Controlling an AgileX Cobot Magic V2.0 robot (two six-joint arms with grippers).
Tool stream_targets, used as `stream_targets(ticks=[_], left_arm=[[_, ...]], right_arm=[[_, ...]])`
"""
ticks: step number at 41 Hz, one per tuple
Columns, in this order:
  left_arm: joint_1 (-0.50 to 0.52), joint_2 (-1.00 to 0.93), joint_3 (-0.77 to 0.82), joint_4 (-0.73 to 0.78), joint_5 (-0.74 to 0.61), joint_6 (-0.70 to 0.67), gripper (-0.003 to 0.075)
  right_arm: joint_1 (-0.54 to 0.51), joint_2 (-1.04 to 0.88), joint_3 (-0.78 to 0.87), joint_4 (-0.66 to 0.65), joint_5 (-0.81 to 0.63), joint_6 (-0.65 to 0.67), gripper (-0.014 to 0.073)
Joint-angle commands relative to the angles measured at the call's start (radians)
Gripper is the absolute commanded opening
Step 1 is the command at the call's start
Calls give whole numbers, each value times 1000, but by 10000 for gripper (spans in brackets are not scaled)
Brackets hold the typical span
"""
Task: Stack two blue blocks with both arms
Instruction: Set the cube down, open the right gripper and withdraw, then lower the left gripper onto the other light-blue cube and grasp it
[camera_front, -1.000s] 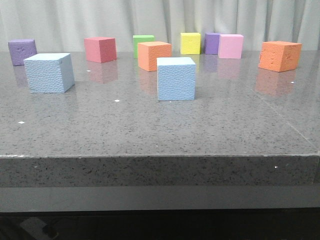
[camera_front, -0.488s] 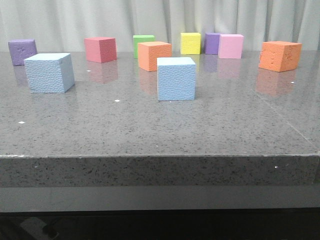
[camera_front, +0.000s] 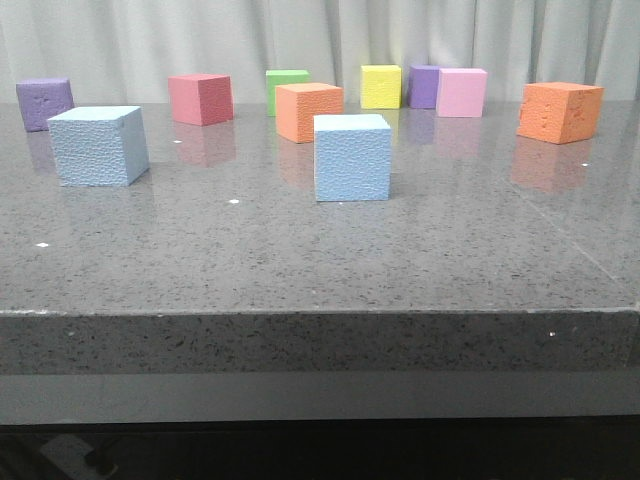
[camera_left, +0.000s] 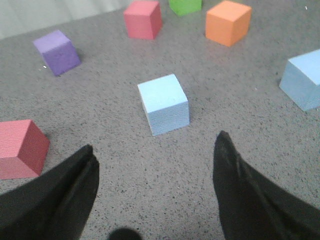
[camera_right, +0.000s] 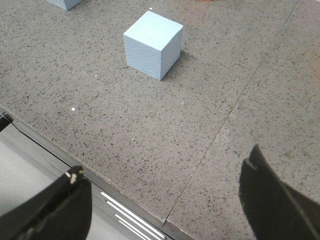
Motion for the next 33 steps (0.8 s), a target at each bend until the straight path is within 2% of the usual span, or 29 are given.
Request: stream_targets(ticks=[1, 9, 19, 28, 33], left_arm=[[-26, 108, -109, 11, 30, -10, 483], [-23, 336, -291, 11, 171, -59, 486], [-23, 594, -499, 15, 215, -151, 487], [-23, 779, -672, 17, 244, -185, 575], [-23, 867, -757, 38, 292, -198, 579]], right_arm=[[-6, -7, -26, 20, -66, -9, 608], [-6, -7, -26, 20, -66, -9, 608], [-6, -7, -26, 20, -66, -9, 608], [-6, -7, -26, 20, -66, -9, 608], [-6, -7, -26, 20, -66, -9, 608]])
